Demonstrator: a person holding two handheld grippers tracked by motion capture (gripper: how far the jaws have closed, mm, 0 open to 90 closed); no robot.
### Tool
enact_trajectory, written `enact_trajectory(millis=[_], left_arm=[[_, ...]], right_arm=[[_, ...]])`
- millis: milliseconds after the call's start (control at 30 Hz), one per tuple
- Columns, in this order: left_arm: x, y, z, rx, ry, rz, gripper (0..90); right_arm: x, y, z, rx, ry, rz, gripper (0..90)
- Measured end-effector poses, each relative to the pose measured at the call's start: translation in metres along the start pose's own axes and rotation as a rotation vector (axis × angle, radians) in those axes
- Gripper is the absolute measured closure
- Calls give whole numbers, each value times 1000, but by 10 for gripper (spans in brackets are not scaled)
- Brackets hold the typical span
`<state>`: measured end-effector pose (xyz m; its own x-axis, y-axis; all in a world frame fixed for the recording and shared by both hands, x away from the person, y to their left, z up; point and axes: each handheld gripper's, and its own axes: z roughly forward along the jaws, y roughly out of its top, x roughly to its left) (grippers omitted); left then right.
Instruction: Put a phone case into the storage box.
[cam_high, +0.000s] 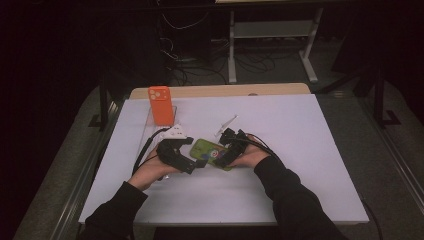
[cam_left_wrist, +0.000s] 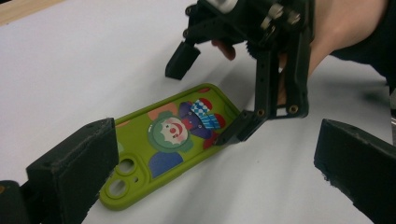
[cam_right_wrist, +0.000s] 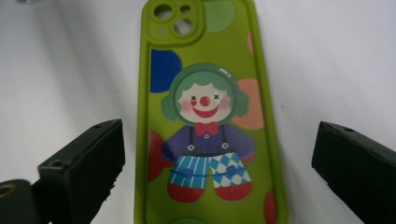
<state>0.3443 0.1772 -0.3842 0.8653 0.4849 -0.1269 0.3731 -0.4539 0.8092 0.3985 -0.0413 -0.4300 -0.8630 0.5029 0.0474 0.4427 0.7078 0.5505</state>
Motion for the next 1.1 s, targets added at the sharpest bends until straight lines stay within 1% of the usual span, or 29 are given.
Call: enact_trajectory(millis=[33, 100, 167, 367, 433, 500, 733, 867, 900, 967, 1067, 1100], left_arm=[[0, 0, 0, -1, 0, -1, 0], [0, 0, 0, 0, -1, -1, 0], [0, 0, 0, -2, -1, -2, 0], [-1, 0, 0, -3, -2, -5, 0], [-1, 0, 0, -3, -2, -5, 0], [-1, 0, 1, -3, -2, -6, 0], [0, 0, -1, 0, -2, 1, 0], [-1, 0, -1, -3, -6, -5, 0], [-1, 0, -1, -2, -5, -3, 0], [-1, 0, -1, -1, -4, 3, 0], [-1, 2, -2, -1, -3, 2, 0], [-1, 2, -3, -1, -3, 8, 0]], right_arm=[[0, 0, 1, 5, -6, -5, 31], [1, 0, 4, 16, 4, -1, 39], [3, 0, 5, 25, -5, 3, 66], [5, 0, 11, 57, -2, -25, 107], [7, 1, 12, 61, -20, -48, 125], [8, 1, 12, 66, -26, -46, 133], [9, 1, 11, 74, -19, -46, 145], [9, 2, 11, 75, -17, -49, 151], [8, 1, 10, 73, -12, -45, 151], [7, 0, 8, 73, -27, -57, 152], [3, -4, 0, 61, -17, -50, 152], [1, -6, -4, 54, -19, -52, 153]])
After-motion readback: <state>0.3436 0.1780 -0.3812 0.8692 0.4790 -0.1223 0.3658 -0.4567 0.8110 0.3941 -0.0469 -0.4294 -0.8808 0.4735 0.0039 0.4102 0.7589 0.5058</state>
